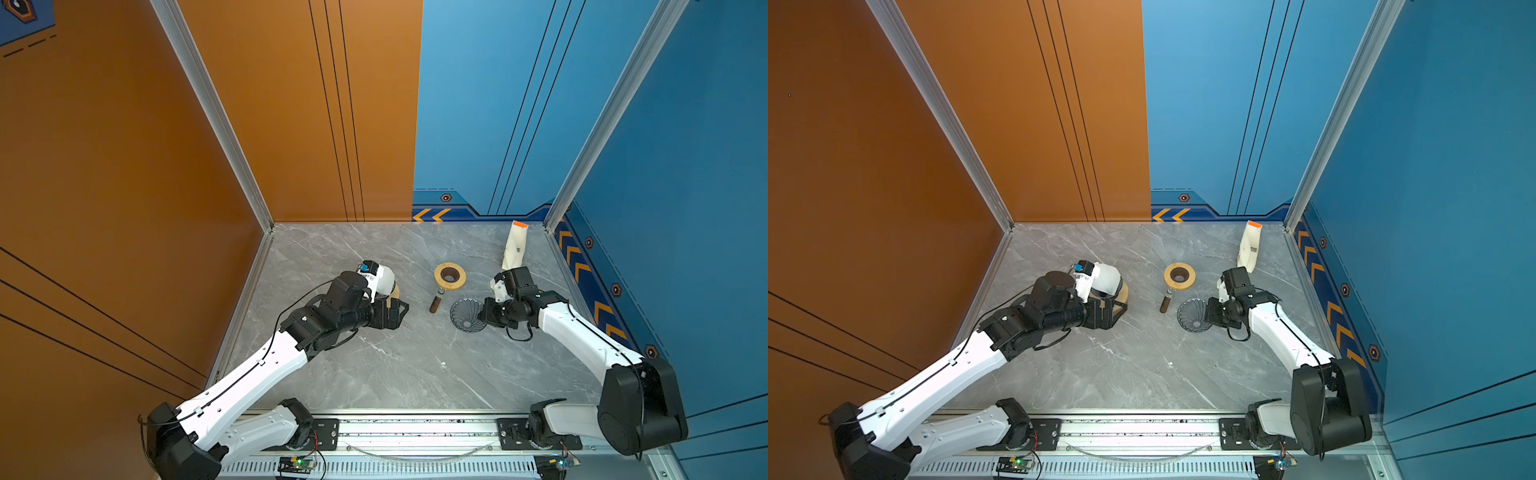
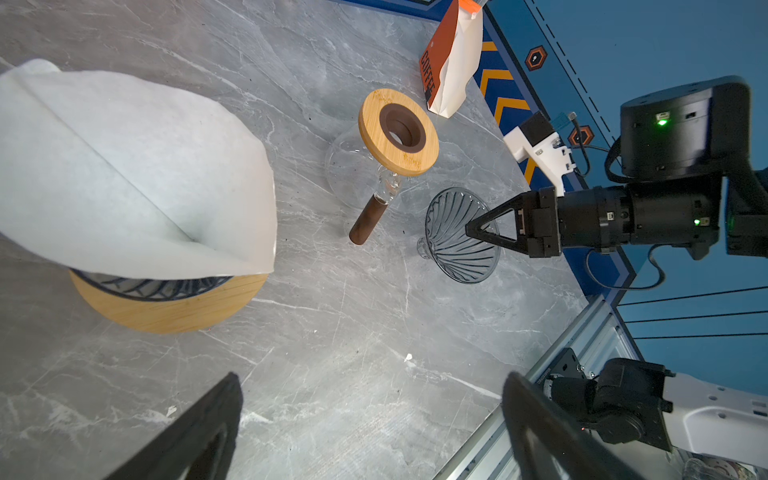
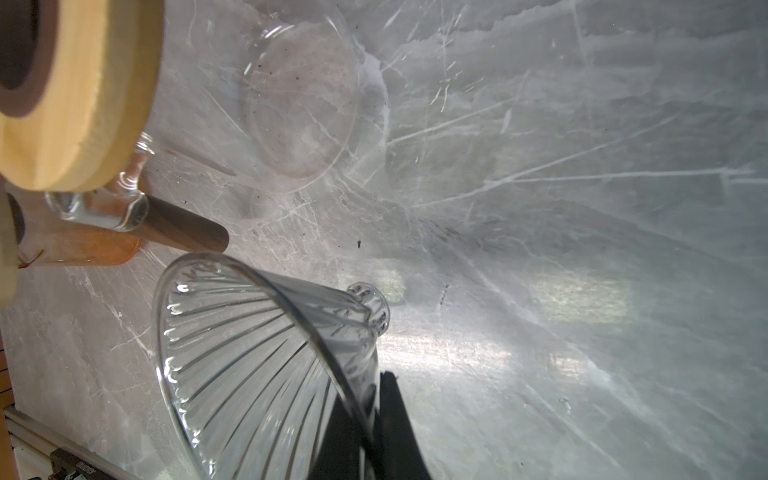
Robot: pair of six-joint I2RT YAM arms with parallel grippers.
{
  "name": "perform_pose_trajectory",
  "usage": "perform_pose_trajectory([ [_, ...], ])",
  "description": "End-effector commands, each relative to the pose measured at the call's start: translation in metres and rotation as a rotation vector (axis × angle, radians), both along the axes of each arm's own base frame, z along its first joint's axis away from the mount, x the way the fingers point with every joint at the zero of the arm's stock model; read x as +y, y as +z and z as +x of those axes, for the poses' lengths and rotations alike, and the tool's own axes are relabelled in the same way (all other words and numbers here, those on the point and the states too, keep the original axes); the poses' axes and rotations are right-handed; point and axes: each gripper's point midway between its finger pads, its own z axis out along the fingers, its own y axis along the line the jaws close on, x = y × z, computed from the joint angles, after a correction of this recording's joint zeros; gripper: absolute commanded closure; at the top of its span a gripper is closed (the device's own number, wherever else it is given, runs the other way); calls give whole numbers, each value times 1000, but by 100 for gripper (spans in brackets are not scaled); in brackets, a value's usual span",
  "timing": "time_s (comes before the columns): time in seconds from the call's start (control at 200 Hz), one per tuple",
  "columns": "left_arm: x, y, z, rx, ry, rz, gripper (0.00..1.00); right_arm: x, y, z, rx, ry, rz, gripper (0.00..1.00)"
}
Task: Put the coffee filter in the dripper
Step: 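Lift the glass dripper with the right gripper over the ring on the carafe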
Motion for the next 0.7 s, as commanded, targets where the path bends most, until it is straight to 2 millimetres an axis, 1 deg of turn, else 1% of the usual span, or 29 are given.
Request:
perform_pose_trajectory([
  [0.0,-4,17,2,-30,-2,-33,2,2,28,0,-42,-10,60,100],
  [0.09,-8,26,2,-43,-10,-46,2,0,49,3,-93,-19,72,100],
  [0.165,-9,25,1,-42,-15,-44,2,-2,65,7,-135,-22,75,100],
  [0.175,-10,36,2,-59,-16,-57,2,-2,67,8,-139,-22,75,100],
  [0.2,-11,41,3,-68,-16,-65,2,-3,72,10,-153,-21,76,100],
  [0.32,-12,46,5,-83,-16,-66,2,-3,94,20,-208,-18,81,100],
  [0.436,-13,49,7,-92,-19,-61,2,1,115,31,-252,-5,99,100],
  [0.556,-13,49,10,-95,-12,-53,2,5,130,47,-282,2,106,100],
  [0.696,-12,47,14,-95,-7,-44,2,12,138,68,-304,8,112,100],
])
